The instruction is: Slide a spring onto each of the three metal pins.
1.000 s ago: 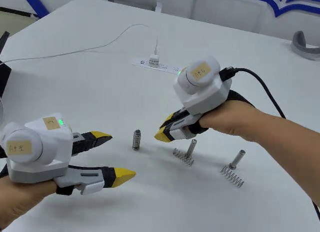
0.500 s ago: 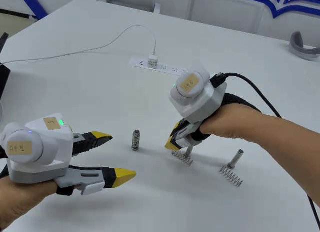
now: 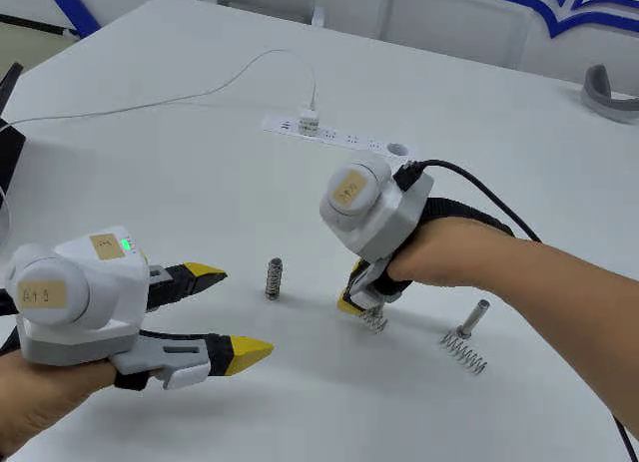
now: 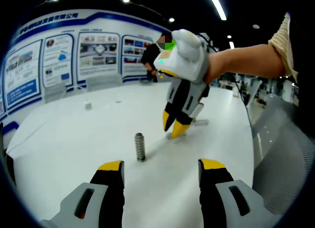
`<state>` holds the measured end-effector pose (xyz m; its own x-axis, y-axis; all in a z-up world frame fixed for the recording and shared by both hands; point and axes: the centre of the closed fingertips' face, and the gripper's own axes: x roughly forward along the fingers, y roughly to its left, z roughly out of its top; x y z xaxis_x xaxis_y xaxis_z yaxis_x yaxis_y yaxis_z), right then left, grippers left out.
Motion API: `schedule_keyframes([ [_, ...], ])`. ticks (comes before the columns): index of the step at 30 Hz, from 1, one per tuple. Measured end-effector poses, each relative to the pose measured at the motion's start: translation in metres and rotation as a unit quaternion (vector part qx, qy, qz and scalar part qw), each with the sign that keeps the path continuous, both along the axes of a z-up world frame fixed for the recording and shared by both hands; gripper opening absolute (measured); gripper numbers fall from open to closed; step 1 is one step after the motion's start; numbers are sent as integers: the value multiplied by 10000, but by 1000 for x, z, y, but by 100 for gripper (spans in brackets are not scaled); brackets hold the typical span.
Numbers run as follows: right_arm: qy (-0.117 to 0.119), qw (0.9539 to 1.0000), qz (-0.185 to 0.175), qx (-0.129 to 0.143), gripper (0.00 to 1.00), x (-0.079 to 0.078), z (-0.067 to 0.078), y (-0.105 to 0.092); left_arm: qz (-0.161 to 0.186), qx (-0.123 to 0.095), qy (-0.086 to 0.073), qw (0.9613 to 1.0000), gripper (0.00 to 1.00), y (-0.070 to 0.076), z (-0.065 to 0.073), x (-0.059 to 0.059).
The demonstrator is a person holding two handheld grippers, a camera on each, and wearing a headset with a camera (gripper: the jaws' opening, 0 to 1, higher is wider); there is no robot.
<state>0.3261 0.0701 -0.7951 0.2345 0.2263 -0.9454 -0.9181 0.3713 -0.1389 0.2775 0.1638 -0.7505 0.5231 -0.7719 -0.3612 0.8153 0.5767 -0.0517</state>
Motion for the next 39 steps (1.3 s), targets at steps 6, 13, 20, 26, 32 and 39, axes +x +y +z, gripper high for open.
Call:
schedule_keyframes([
  [6, -33, 9998, 6, -181, 16, 2, -5, -5, 7, -9, 5, 10000, 62, 0, 0, 0],
  [13, 48, 9997, -55, -213, 16, 1, -9, -7, 11, -14, 16, 10000, 62, 1, -1, -1],
  [20, 146, 9997, -52, -190, 16, -3, -11, -6, 25, -17, 31, 10000, 61, 2, -2, -1],
  [26, 201, 9996, -35, -174, 16, -5, -12, -4, 19, -17, 36, 10000, 61, 3, -2, -1],
  [32, 302, 9994, -116, -114, 16, -5, -14, -3, 27, -19, 30, 10000, 61, 4, -2, -1],
  [39, 358, 9993, -117, -47, 12, -7, -14, -2, 47, -17, 42, 10000, 61, 5, -2, -2],
])
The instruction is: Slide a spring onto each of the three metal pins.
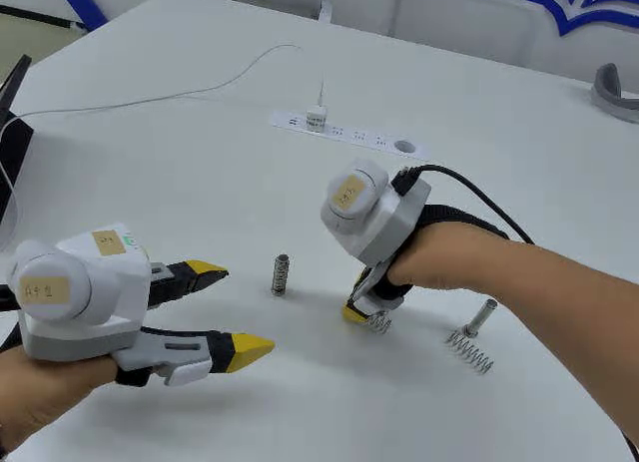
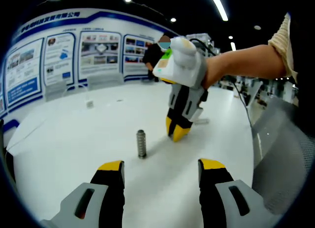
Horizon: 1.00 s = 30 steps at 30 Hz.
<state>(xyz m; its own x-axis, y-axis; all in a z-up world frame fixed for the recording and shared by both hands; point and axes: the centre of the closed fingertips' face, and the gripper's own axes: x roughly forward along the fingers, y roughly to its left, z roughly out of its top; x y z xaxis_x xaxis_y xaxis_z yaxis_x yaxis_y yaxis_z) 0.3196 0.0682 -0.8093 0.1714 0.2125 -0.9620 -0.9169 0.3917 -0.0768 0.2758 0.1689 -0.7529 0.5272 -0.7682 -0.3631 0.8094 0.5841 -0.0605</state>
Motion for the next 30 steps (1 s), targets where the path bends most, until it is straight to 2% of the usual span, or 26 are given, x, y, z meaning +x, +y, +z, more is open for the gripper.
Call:
schedule_keyframes([
  [7, -19, 9999, -45, 99, 12, 0, 7, 0, -6, 3, -9, 10000, 61, -1, 1, 0],
  [30, -285, 9986, -165, 424, 12, -4, 32, -6, -103, 26, -51, 9999, 61, -9, 5, 1],
])
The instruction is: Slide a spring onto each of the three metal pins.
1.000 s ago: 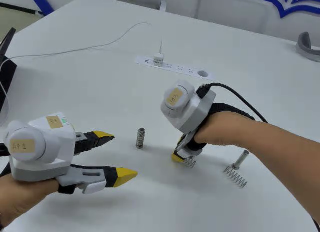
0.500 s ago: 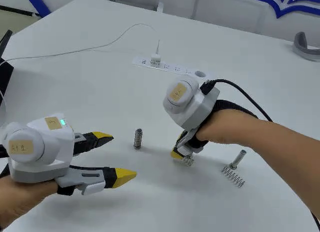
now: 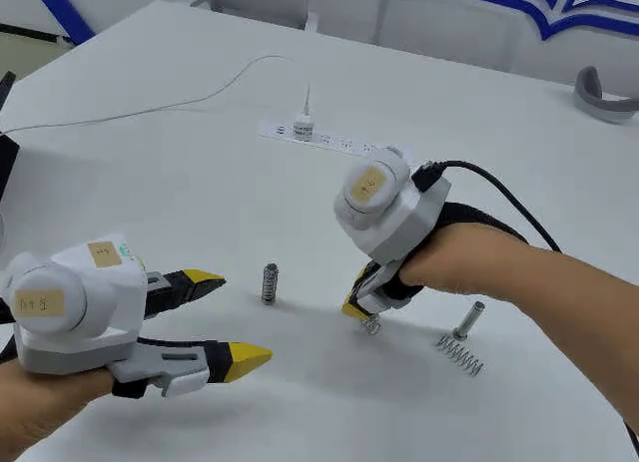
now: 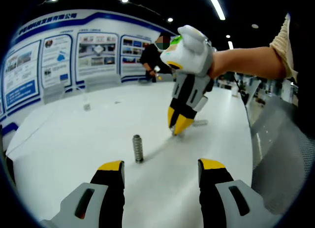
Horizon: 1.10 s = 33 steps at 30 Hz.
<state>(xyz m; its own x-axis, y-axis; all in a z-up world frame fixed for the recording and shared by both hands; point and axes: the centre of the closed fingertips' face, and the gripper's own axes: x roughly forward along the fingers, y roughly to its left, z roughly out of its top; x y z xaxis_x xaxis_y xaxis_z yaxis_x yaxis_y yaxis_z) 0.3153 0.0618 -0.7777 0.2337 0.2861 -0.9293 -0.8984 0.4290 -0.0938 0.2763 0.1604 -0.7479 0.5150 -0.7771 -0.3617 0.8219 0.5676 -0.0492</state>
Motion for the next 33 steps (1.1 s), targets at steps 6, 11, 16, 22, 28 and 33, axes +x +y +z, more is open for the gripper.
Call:
schedule_keyframes([
  [6, -38, 10000, -34, 48, 12, -1, 3, -1, -8, 18, -5, 10000, 61, -1, 0, -1],
  [11, -54, 9999, -61, 85, 12, -1, 4, -2, -10, 24, -11, 10000, 61, -1, 1, -2],
  [16, -73, 9998, -89, 140, 12, -1, 7, -2, -8, 34, -17, 10000, 61, -1, 1, -2],
  [22, -123, 9996, -131, 234, 12, 1, 11, -1, -14, 44, -19, 10000, 61, -2, 2, -2],
  [28, -157, 9992, -167, 342, 12, 1, 16, 0, -8, 46, -25, 10000, 62, -2, 2, -2],
  [33, -205, 9985, -216, 452, 12, 2, 22, 1, -16, 49, -26, 10000, 62, -2, 2, -2],
])
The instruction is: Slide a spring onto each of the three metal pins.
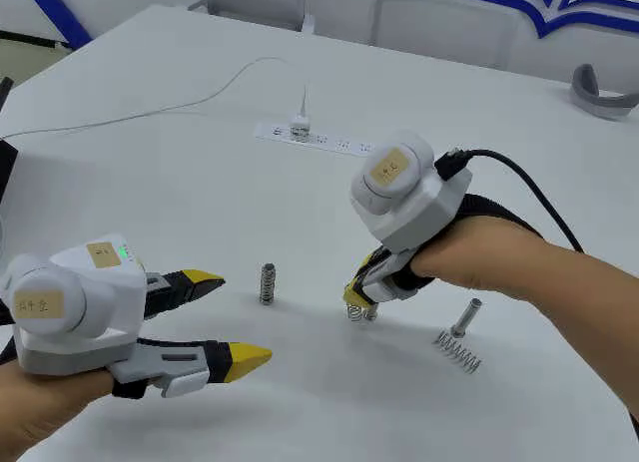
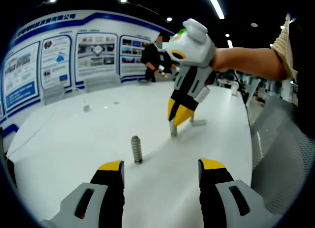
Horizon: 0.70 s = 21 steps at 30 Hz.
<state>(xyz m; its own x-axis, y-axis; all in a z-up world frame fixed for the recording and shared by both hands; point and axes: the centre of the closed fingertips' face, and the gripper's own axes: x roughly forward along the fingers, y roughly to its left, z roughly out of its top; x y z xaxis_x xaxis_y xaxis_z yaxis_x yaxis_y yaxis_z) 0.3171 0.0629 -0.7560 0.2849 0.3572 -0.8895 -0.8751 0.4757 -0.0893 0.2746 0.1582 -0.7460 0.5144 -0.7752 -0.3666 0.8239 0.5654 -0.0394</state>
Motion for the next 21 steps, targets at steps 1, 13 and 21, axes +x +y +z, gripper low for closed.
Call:
schedule_keyframes([
  [1, -8, 10000, -12, 34, 12, 0, 1, 1, 1, -2, 0, 10000, 62, 0, 0, 0],
  [13, -142, 9985, -219, 483, 12, -4, 26, 4, 23, -37, -18, 10000, 62, -1, 1, 2],
  [21, -236, 9961, -347, 782, 12, -5, 44, 5, 58, -60, -19, 10000, 62, 2, 1, 3],
])
